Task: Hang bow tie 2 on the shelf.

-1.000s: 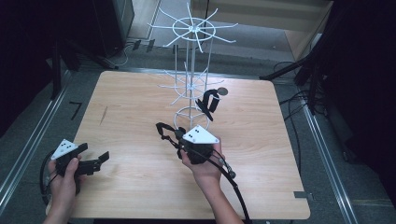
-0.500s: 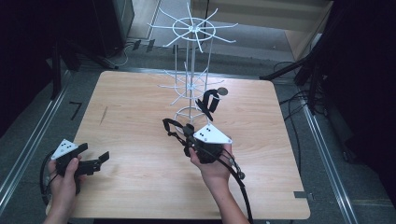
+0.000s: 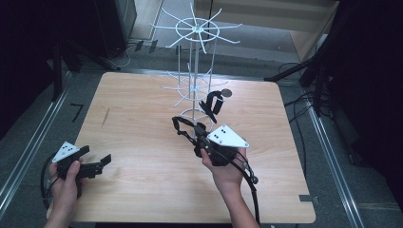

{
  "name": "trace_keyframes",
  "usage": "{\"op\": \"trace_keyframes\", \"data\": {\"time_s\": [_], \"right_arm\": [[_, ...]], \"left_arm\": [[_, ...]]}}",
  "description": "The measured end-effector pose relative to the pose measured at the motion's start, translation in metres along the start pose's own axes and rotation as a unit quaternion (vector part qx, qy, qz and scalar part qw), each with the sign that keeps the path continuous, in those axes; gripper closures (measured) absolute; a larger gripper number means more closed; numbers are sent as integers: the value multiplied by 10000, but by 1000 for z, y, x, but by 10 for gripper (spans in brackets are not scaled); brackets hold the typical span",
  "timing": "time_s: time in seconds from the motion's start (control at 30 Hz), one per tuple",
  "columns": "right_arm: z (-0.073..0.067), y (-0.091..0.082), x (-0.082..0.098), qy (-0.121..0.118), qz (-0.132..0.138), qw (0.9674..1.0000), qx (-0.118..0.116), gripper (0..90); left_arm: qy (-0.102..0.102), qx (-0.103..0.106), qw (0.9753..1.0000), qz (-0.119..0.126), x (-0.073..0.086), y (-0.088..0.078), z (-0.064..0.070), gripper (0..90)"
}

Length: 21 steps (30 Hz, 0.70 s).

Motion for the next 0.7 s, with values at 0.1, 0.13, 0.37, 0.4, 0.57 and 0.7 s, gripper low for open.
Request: {"op": "trace_keyframes", "data": {"time_s": [0.1,0.13,0.37,0.4,0.57,0.7], "right_arm": [[4,-3,-3,20,41,10000,27,900],[5,-4,-4,21,55,10000,45,900],[15,-8,-10,68,127,9998,135,900],[16,-8,-11,66,141,9998,150,900],[21,-10,-16,122,197,9996,155,900],[24,-10,-19,156,189,9995,191,900]], "left_arm": [[-3,3,10000,-2,0,0,0,2],[-3,6,10000,-5,0,0,0,2],[-1,6,10000,-4,0,0,0,2],[-1,8,10000,-3,0,0,0,2],[-2,6,10000,-2,0,0,0,2],[-6,7,10000,2,0,0,0,2]]}}
Point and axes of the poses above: each handheld gripper's, and its own axes: y roughly forward along the jaws, x roughly out of its underside, z roughly to its right, the point moved 8 cm from there along y, roughly forward along the jaws, and after that the axes turned 15 degrees about x, right-handed, at the moved point
